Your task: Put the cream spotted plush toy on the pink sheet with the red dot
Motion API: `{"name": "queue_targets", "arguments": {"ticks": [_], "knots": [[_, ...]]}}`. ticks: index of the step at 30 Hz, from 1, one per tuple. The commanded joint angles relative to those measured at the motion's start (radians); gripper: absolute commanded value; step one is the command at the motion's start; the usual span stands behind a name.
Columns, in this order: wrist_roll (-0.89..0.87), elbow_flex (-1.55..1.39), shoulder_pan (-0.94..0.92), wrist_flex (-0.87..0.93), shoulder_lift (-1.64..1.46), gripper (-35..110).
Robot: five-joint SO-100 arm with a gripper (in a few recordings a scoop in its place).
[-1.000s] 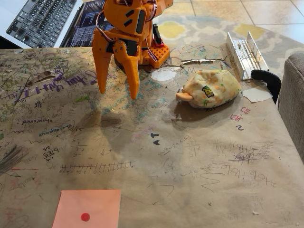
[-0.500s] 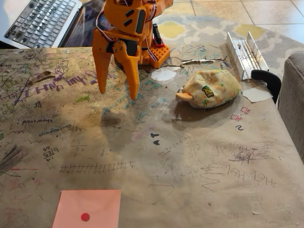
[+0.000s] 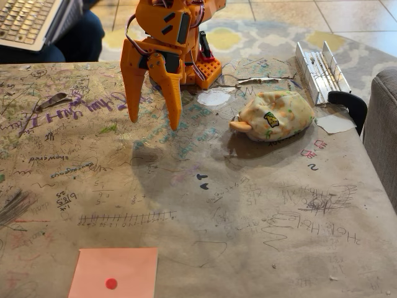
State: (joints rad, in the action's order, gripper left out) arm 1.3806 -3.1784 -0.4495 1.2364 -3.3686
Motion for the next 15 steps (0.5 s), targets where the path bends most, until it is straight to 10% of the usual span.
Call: {"name": "queue_targets", "arguments": {"ticks": [1, 15], "knots": [[0.011, -0.02, -0.017, 0.011, -0.002, 32], [0.003, -0.02, 0.066, 0.011, -0.002, 32]]}}
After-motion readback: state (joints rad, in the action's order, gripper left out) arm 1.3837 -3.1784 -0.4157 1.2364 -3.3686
